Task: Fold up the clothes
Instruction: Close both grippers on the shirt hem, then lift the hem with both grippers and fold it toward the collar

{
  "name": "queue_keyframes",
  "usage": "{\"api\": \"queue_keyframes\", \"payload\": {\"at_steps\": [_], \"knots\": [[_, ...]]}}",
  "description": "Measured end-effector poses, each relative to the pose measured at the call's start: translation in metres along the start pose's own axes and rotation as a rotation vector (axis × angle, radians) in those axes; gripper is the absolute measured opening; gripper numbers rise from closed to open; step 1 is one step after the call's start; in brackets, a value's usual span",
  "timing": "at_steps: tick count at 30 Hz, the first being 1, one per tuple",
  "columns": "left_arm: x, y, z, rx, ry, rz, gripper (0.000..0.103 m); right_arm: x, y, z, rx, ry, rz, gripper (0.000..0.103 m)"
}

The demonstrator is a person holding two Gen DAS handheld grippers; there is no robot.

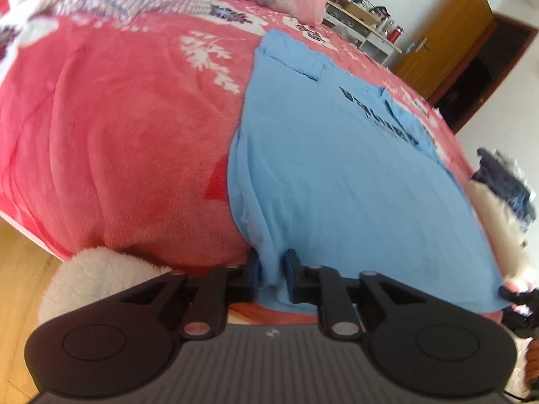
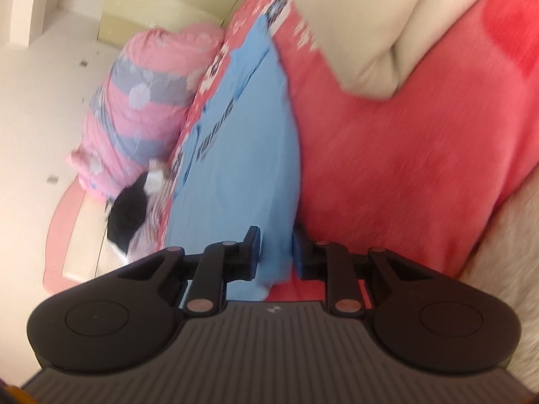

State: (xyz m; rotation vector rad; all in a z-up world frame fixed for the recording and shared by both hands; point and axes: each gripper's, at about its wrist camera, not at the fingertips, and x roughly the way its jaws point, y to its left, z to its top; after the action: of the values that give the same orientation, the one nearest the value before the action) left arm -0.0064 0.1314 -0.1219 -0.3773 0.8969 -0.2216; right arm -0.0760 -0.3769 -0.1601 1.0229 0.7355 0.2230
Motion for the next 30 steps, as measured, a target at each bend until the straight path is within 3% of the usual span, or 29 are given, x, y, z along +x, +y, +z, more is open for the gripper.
{"api": "queue_keyframes", "payload": {"at_steps": [6,17,30], "knots": [[-0.013,-0.009,0.005,-0.015,-0.031,-0.005,0.005,-0.001,0.005,-0.001,-0.015,-0.006,0.047,0.008],[-0.04,-0.021,0.024,-0.08,-0.152,-0.131,0.005,-0.012,0.024,0.014,-0.039,-0.069,0.149,0.007],[-0.037,-0.03,0.061,-0.113,-0.256,-0.216,0.005,-0.015,0.047,0.044,-0.095,-0.137,0.177,0.007]]}}
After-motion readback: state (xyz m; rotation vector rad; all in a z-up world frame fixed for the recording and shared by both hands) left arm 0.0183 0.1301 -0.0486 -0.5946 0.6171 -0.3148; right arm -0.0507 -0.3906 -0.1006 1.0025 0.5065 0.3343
